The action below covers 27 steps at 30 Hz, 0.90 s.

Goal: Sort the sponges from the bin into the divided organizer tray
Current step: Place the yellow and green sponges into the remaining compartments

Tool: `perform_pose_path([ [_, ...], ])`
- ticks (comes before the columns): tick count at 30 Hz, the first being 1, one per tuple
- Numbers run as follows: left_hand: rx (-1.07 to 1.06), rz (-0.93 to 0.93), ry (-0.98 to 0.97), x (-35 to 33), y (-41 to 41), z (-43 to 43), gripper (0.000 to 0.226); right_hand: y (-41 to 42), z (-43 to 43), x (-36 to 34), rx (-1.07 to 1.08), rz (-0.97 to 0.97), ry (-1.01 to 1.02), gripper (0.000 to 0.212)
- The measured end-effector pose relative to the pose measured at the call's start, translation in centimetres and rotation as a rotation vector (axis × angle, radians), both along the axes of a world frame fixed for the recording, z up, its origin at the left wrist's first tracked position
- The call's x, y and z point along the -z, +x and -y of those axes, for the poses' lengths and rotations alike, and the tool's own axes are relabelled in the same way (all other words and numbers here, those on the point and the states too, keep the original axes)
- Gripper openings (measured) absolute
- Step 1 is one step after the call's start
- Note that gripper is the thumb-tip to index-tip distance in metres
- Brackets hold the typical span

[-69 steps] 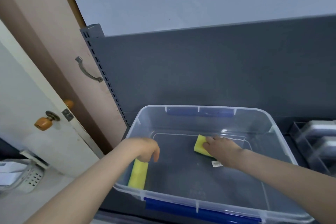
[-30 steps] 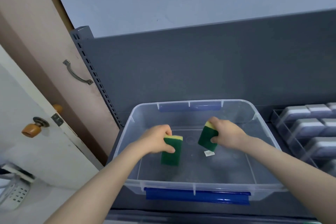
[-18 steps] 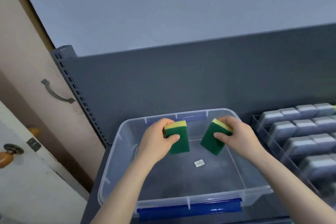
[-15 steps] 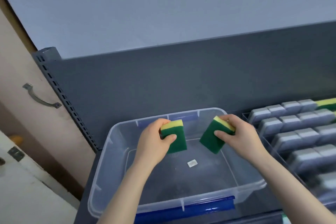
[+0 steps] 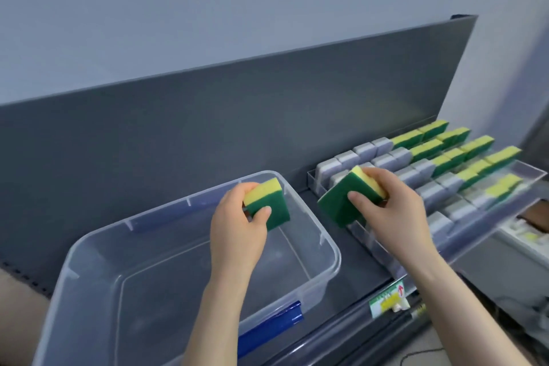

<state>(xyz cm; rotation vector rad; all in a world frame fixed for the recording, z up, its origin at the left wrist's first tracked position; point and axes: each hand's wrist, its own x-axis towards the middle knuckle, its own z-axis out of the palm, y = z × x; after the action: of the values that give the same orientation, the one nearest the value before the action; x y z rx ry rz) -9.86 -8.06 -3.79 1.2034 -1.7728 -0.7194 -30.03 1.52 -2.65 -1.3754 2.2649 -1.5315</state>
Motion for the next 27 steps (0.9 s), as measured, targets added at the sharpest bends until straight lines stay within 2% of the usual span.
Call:
perform_pose_path([
  [6, 0.015, -0.012, -0.048, -0.6, -5.4, -3.1, 0.034, -4.9, -4.5, 0.0, 0.073, 0.037, -0.052, 0.035],
  [12, 0.052, -0.05, -0.093, -1.2, -14.2, -8.0, 0.032, -12.9, -10.7, -0.2, 0.116, 0.035, -0.046, 0.038],
  [27, 0.168, 0.039, -0.066, 0.5, -33.6, -20.6, 0.034, -30.6, -23.6, 3.0, 0.185, 0.116, -0.053, 0.037],
])
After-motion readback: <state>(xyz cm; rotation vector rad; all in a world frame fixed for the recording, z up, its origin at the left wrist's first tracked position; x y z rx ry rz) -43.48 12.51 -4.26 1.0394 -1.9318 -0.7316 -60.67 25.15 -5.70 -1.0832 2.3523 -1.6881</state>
